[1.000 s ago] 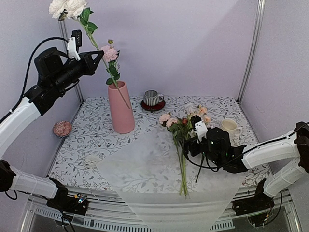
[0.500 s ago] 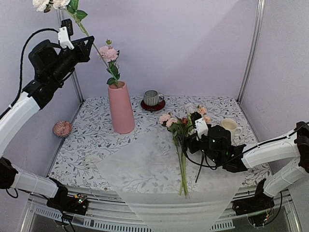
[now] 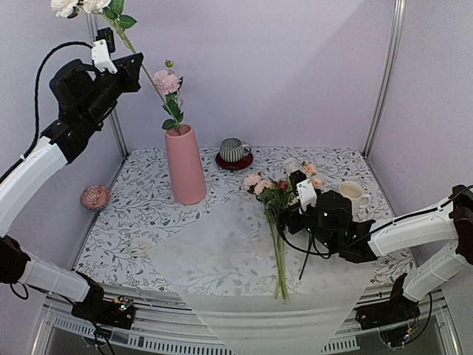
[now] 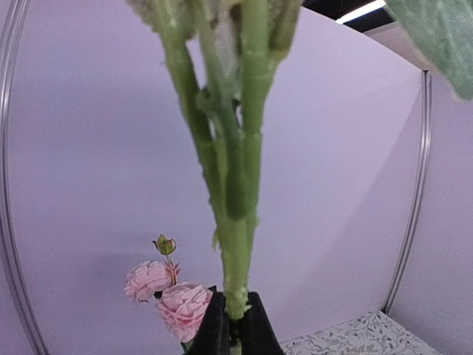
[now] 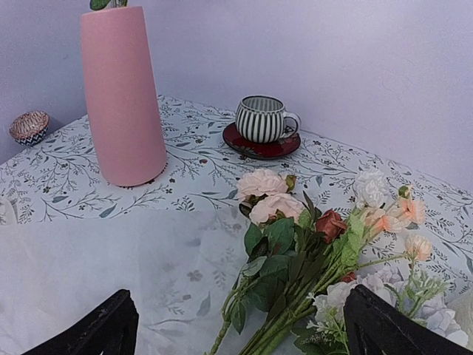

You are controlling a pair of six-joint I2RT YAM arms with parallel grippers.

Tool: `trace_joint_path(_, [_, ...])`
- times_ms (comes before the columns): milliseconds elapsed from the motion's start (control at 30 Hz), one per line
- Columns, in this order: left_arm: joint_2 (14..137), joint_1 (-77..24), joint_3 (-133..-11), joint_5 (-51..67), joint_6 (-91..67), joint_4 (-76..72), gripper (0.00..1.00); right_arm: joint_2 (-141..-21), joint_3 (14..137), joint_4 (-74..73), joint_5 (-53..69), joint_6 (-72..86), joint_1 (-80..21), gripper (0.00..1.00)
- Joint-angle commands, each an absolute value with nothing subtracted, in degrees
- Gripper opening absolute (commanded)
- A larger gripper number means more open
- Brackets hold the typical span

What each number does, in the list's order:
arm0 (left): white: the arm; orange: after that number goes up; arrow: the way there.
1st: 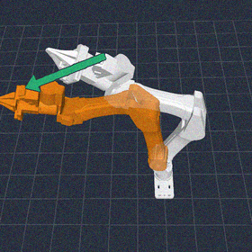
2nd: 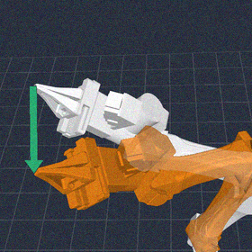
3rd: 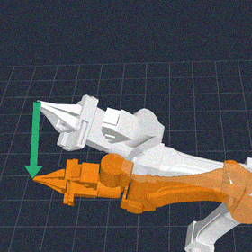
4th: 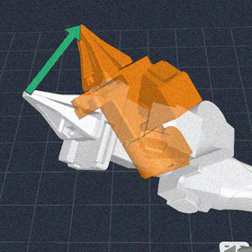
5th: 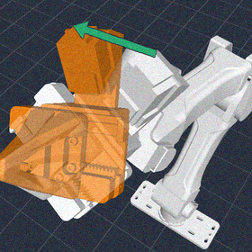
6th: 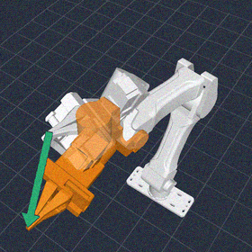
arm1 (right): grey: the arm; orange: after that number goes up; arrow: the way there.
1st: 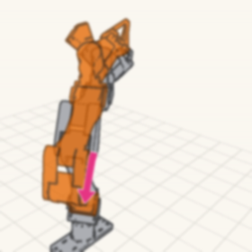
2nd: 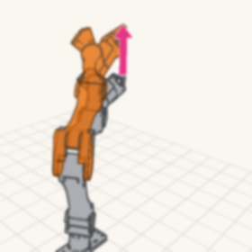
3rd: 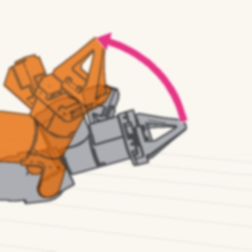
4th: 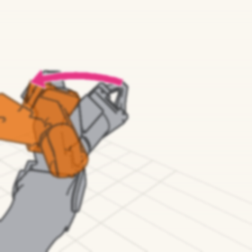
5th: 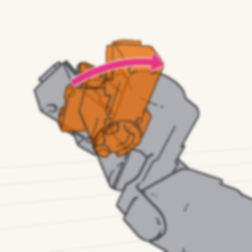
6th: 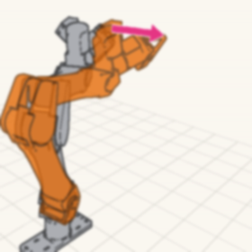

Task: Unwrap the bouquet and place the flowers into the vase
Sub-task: Place the vase.

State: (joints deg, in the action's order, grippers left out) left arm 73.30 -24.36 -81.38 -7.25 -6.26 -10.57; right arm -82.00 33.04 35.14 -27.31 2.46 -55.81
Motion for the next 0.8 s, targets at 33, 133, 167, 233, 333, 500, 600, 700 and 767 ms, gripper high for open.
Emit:
trace_joint_path(33, [77.9,-23.5,-82.6,-6.2,-5.1,-8.2,0.0,-83.0,34.6,35.6,-25.9,2.1,-55.8,0.99])
trace_joint_path(133, [81.0,-23.5,-84.5,-4.2,-5.3,-4.5,0.0,-83.1,34.7,35.5,-25.6,2.1,-55.8,0.99])
trace_joint_path(167, [81.9,-23.5,-85.0,-3.8,-5.3,-3.5,0.0,-83.1,34.7,35.4,-25.6,2.1,-55.8,0.99])
trace_joint_path(233, [83.3,-23.5,-85.7,-3.8,-5.3,-1.7,0.0,-83.2,34.8,35.3,-25.4,2.1,-55.7,0.99])
trace_joint_path(333, [84.6,-23.5,-85.5,-4.5,-6.0,0.1,0.0,-83.2,34.9,35.2,-25.0,2.2,-55.8,0.99])
trace_joint_path(500, [86.6,-23.6,-84.6,-1.3,-6.5,3.0,0.0,-84.0,35.5,34.6,-25.0,2.3,-55.7,0.99])
trace_joint_path(600, [87.2,-23.6,-84.0,-1.1,-6.2,4.9,0.0,-84.5,35.8,34.2,-25.2,2.3,-55.7,0.99])
trace_joint_path(700, [87.5,-23.6,-82.8,-0.9,-6.6,6.0,0.0,-84.6,36.1,34.0,-25.4,2.2,-55.7,0.99])
trace_joint_path(767, [88.2,-23.6,-82.8,-0.6,-7.2,7.7,0.02,-84.6,36.0,33.9,-25.4,2.3,-55.7,0.99])
